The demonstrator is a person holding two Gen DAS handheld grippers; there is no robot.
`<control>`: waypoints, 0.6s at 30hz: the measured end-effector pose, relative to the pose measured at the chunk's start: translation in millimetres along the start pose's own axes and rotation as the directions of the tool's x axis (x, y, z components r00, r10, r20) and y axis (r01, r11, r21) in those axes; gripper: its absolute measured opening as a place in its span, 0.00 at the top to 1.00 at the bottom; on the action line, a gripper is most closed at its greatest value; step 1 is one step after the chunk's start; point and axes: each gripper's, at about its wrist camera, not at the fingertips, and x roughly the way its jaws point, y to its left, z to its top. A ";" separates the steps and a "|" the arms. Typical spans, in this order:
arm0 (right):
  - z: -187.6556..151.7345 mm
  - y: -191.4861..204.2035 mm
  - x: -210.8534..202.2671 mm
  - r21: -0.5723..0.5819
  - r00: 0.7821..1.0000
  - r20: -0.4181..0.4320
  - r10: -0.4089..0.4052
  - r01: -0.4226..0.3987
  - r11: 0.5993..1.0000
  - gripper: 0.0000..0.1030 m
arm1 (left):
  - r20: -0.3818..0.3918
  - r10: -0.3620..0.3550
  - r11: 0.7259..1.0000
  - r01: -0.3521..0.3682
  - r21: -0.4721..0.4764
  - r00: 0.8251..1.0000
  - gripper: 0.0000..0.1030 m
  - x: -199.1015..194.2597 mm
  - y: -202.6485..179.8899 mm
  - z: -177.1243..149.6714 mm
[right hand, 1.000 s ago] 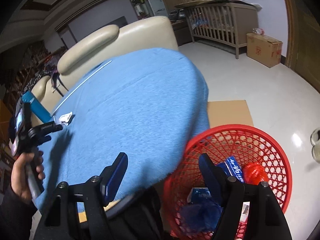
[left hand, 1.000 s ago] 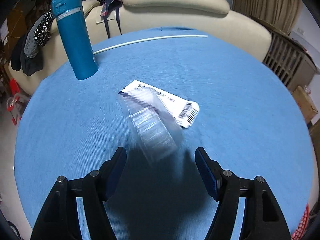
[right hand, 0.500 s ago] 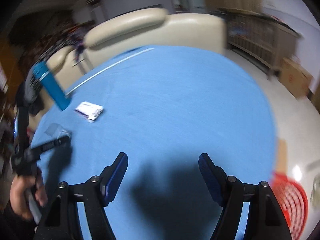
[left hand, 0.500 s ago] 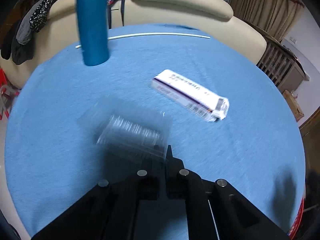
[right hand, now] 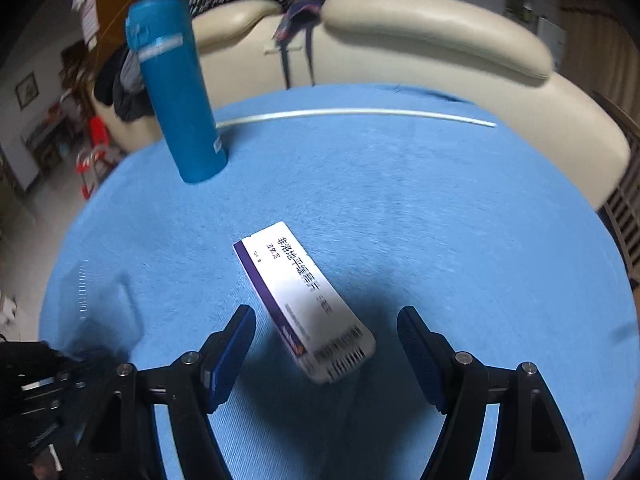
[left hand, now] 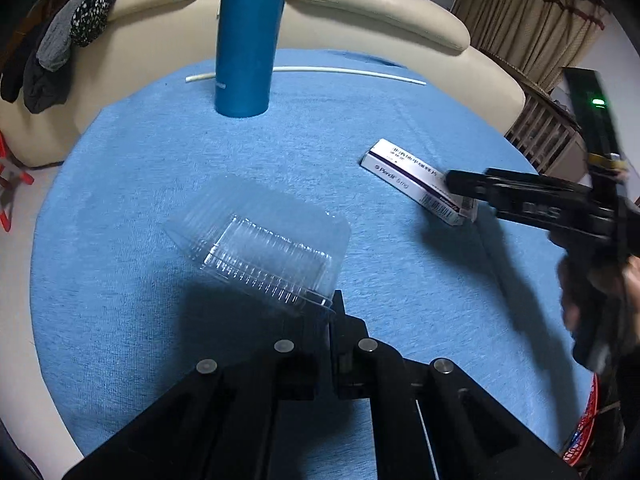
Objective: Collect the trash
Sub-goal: 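Grasp the white medicine box with the right tool while the left tool grasps the clear plastic container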
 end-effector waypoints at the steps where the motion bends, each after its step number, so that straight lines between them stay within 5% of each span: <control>1: 2.2 0.8 8.5 -0.011 1.000 -0.013 0.000 -0.001 1.000 0.26 | -0.003 -0.003 1.000 0.003 -0.006 1.000 0.96 1.3 3.1 -0.1; 6: 0.0 1.5 40.5 -0.028 0.998 -0.062 0.000 -0.001 1.000 0.26 | -0.006 -0.017 1.000 0.017 0.002 1.000 0.96 2.3 6.1 1.3; 8: -1.1 -1.4 35.4 -0.005 0.998 -0.056 -0.003 0.003 1.000 0.48 | -0.009 -0.029 1.000 0.029 -0.009 1.000 0.96 6.1 8.6 4.3; 9: -1.3 -2.4 32.3 0.006 0.998 -0.066 0.002 -0.002 1.000 0.50 | -0.010 -0.041 0.999 0.041 -0.019 0.999 0.96 5.4 10.9 5.3; 18: -42.5 -13.6 -12.3 0.109 1.000 -0.020 0.021 -0.019 0.994 0.50 | 0.038 -0.089 0.995 0.090 -0.049 0.995 0.97 -22.8 10.8 6.0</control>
